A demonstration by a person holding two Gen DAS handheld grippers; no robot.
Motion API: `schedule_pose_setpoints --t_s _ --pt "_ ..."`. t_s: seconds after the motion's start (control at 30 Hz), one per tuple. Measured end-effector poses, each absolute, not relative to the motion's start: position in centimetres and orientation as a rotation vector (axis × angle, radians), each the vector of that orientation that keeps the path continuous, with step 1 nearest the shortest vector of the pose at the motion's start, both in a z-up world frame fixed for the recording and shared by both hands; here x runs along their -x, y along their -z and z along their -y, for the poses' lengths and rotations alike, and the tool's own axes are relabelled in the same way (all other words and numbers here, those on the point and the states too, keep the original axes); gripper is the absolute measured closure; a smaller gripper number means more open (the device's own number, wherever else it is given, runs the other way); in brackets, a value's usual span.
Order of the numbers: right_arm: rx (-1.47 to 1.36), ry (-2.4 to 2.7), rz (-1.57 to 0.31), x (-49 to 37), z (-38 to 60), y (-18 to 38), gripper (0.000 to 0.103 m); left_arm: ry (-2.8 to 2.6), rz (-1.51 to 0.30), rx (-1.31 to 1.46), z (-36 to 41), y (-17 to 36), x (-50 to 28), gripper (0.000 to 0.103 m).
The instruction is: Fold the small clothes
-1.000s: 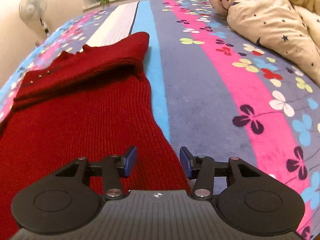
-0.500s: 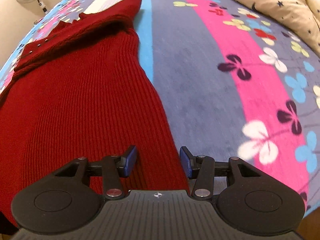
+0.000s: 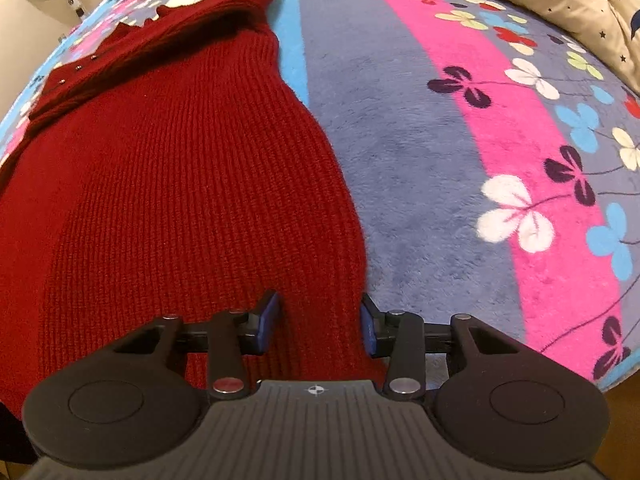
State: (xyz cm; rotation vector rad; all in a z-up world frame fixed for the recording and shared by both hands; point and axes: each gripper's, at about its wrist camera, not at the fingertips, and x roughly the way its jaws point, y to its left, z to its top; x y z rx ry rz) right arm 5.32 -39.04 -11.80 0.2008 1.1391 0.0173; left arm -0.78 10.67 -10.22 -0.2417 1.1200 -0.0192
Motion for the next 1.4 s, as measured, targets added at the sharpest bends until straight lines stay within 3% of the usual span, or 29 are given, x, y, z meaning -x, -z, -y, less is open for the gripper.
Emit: schedule_pose_setpoints --t_s 0.3,1.0,1.07,1.17,1.4 --pt "-0.195 -0.008 -1.137 -5.3 38.8 11.9 0.059 0.017 -1.033 0.312 -11.0 11.4 1.9 0.068" --pt "-0.224 -0.004 -1.122 -3.4 38.8 11.3 0.061 0.005 -1.028 0.33 -11.1 10.9 2.7 0.068" --pt "-0.227 -0.004 -1.117 -3.3 38.7 11.2 0.07 0.006 -1.024 0.326 -11.0 10.8 2.9 0.069" --pt "-0.27 0.012 -1.096 -2.8 39.1 10.9 0.089 0.004 -1.015 0.331 -11.1 10.7 3.1 0.078" --pt "-0.354 0.002 -1.041 -1.9 39.5 10.0 0.087 0.043 -0.983 0.396 -11.3 9.8 4.0 0.08"
